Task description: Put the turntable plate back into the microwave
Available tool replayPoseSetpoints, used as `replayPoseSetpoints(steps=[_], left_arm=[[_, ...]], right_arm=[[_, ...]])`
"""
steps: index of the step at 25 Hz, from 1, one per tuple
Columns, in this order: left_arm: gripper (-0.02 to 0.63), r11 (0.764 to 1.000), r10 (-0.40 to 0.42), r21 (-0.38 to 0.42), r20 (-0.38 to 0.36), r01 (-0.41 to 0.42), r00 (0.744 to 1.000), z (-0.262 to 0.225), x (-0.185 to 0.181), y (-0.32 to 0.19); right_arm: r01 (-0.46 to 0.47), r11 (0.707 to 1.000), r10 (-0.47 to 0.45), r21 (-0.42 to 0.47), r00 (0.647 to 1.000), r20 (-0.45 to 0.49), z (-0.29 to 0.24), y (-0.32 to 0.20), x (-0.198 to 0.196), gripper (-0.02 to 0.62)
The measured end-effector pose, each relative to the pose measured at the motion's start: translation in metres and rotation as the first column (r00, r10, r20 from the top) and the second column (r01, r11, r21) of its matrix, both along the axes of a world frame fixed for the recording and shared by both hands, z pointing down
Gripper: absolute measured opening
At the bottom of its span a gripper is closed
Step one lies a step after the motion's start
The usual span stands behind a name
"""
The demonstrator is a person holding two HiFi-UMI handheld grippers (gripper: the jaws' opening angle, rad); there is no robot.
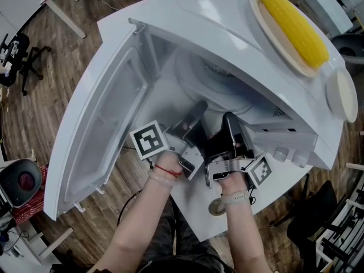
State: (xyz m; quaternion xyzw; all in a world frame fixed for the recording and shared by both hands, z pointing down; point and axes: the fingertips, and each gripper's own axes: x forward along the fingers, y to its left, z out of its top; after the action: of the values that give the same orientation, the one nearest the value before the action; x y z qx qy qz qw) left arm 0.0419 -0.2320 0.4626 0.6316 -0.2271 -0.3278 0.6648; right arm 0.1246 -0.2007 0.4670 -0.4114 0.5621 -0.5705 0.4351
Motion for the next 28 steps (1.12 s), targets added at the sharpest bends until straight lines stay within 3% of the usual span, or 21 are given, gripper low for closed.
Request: replayPoseSetpoints(steps=[9,14,22,28], left_arm=[[0.037,1.0,0.019,0.013,-0.007,-0.018,1.0,-0.001,-0.002,0.005],[0.037,1.0,-0.018,0.005,-0.012,0.018,1.0,0.002,-0.007,0.001],[0.037,0.999,-0.017,-0.031,-0.022,0.016,1.0,0.005,-0.002,-0.001],[0.037,0.999,-0.033,-0.044,-0.023,0.032,0.999,0.002,-0.004,-0.003]], right_arm=[[-0.045,0.999,0.045,-0.008,0.999,0.011,-0.001,-0.004,0.007,0.043],[-0.083,0.996,0.084,-0.017,0.996,0.036,-0.002,-0.003,0.008,0.043],[-0.05,0.999,0.051,0.015,0.998,-0.045,-0.006,0.002,0.012,0.043],[-0.033,0.999,0.035,0.025,0.998,-0.049,-0.004,0.014,0.016,0.043]])
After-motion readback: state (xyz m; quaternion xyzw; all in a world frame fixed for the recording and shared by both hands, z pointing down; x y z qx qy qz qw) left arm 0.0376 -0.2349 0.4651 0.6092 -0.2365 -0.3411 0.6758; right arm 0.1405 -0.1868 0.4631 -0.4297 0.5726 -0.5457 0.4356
